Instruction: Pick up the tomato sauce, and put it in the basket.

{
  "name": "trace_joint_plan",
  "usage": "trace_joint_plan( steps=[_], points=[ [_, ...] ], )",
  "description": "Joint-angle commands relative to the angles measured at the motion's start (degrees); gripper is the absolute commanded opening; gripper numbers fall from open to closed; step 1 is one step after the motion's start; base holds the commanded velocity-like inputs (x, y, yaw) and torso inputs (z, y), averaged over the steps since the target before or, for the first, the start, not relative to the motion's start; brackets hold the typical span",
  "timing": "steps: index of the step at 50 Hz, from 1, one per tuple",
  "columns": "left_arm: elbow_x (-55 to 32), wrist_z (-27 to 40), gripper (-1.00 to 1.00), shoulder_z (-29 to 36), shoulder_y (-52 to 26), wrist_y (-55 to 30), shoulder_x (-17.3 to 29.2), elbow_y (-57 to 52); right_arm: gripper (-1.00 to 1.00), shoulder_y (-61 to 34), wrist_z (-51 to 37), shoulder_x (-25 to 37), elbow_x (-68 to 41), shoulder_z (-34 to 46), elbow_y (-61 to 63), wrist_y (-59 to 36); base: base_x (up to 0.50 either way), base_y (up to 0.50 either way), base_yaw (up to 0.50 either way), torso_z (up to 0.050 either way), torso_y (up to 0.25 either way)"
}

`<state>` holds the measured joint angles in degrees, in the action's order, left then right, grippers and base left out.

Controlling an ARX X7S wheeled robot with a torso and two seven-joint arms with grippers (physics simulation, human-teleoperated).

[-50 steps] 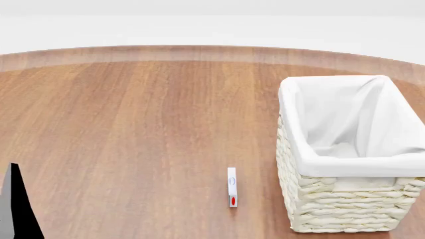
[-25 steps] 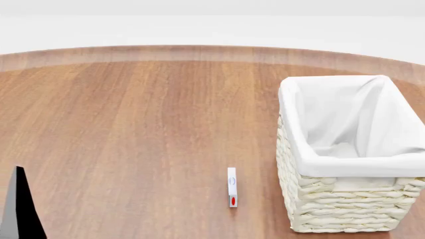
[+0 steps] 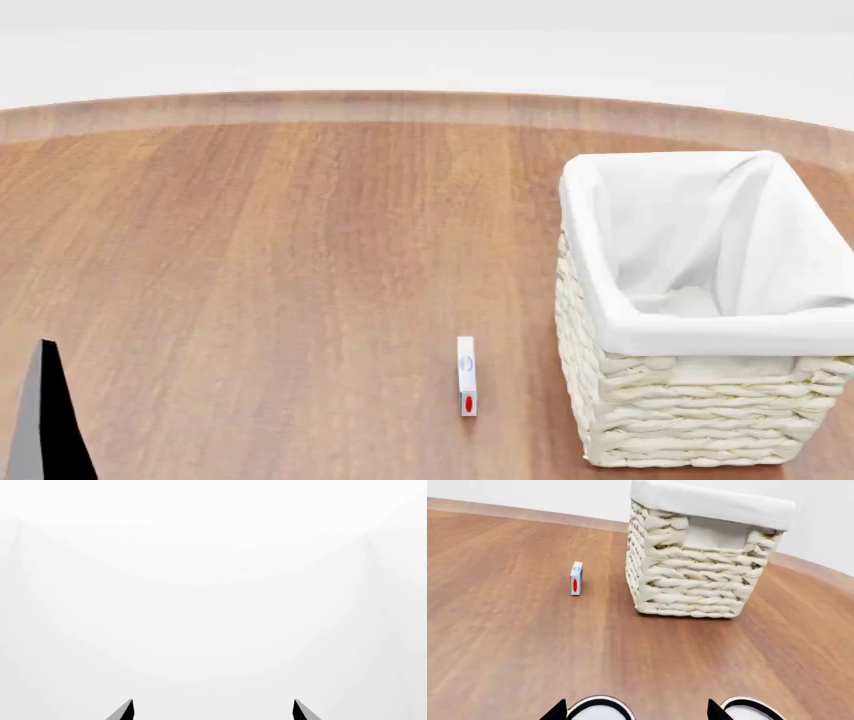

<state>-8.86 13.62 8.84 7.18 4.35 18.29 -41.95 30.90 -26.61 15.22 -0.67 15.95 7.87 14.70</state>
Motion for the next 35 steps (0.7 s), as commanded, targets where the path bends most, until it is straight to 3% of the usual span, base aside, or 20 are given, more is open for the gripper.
trace_joint_plan(
  steps=[1,35],
  points=[
    [0.0,0.2,1.00,0.3,-0.2,-0.2,0.3,-0.2,1.00,0.2,0.0,0.3,-0.5,0.6,-0.8,1.3,0.00,0.00,0.00,0.000,0.000],
    [0.1,1.2,1.00,-0.2,-0.1,1.0,1.1,1.8,1.00,-3.2,1.1,0.4,-1.2,3.3,-4.4,2.3,0.00,0.00,0.00,0.000,0.000]
  ],
)
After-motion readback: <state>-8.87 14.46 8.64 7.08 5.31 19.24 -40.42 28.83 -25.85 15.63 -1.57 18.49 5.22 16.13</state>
